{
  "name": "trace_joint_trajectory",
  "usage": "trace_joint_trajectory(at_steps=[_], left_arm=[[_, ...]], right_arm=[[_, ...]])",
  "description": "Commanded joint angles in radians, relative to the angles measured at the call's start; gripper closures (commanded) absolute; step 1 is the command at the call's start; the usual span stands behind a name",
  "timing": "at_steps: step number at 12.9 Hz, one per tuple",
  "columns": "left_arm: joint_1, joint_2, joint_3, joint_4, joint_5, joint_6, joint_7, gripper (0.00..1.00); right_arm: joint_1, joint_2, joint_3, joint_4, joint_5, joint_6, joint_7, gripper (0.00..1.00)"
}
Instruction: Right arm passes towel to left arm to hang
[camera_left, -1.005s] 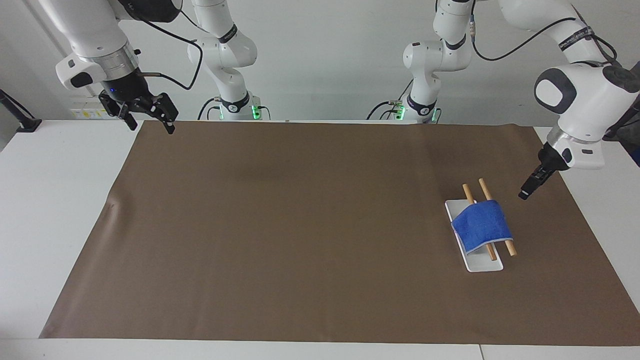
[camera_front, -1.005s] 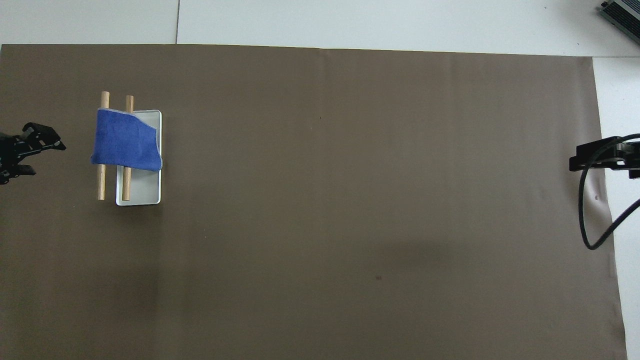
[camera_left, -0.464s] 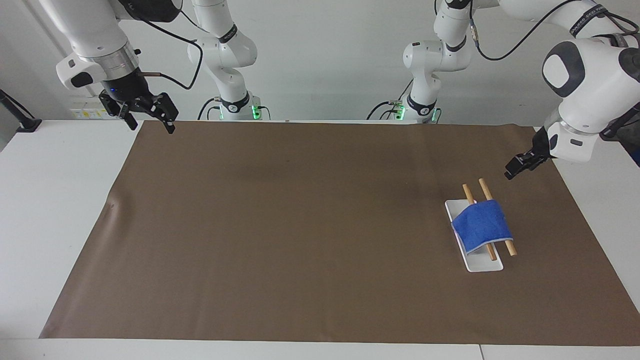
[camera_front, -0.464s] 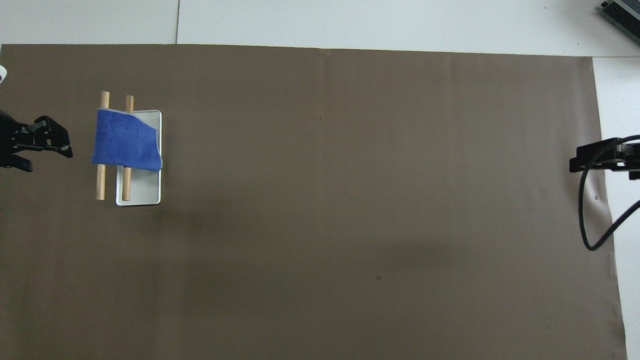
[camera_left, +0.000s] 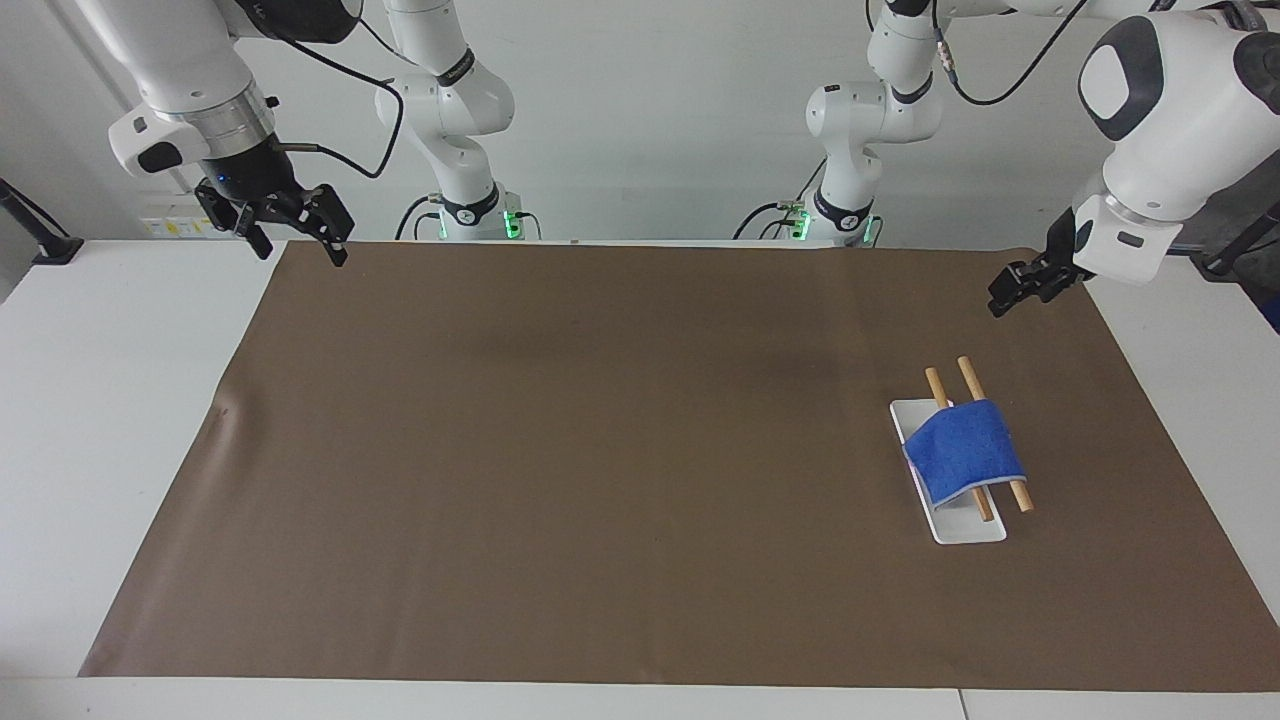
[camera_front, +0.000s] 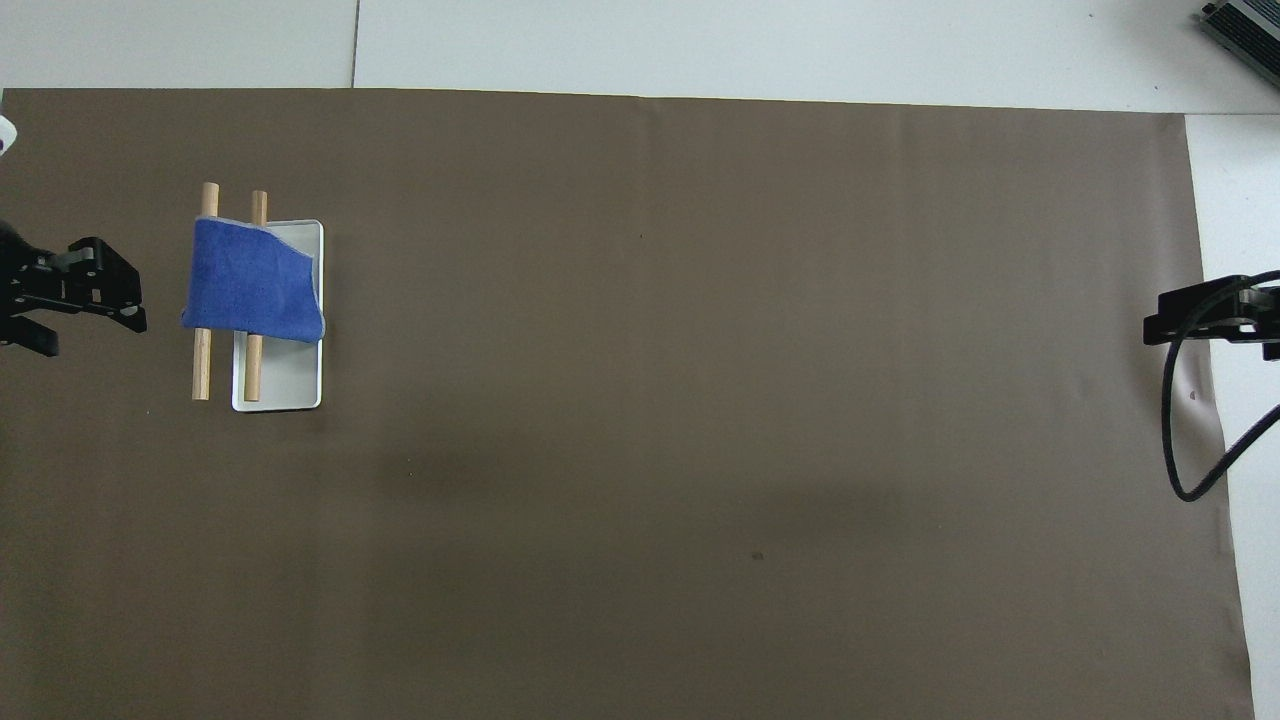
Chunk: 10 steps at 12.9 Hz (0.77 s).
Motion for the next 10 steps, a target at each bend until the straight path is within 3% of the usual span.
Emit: trace_joint_trajectory(at_steps=[1,2,3,6,10], left_arm=[[0.002,-0.021,-0.018,0.029,0.008,-0.033,0.015,0.17],[0.002,-0.027,-0.026,0.029,0.006,-0.026,0.015,0.04],[0.004,-0.039,-0.029,0.028,0.006,-0.005,0.013,0.00],[0.005,-0.081,-0.024,-0.048,-0.037,0.150,0.010,0.00],[0.005,-0.085,-0.016,-0.053,-0.042,0.162,0.012,0.00]], right_arm=[[-0.013,-0.024,0.016,-0.027,-0.013,0.007,-0.013,0.00],[-0.013,-0.024,0.016,-0.028,-0.016,0.009,-0.015,0.00],[-0.004,-0.024,0.016,-0.028,-0.036,0.009,-0.018,0.00],[0.010,-0.024,0.016,-0.030,-0.039,0.012,-0.012,0.00],[0.010,-0.024,0.016,-0.030,-0.039,0.014,-0.012,0.00]])
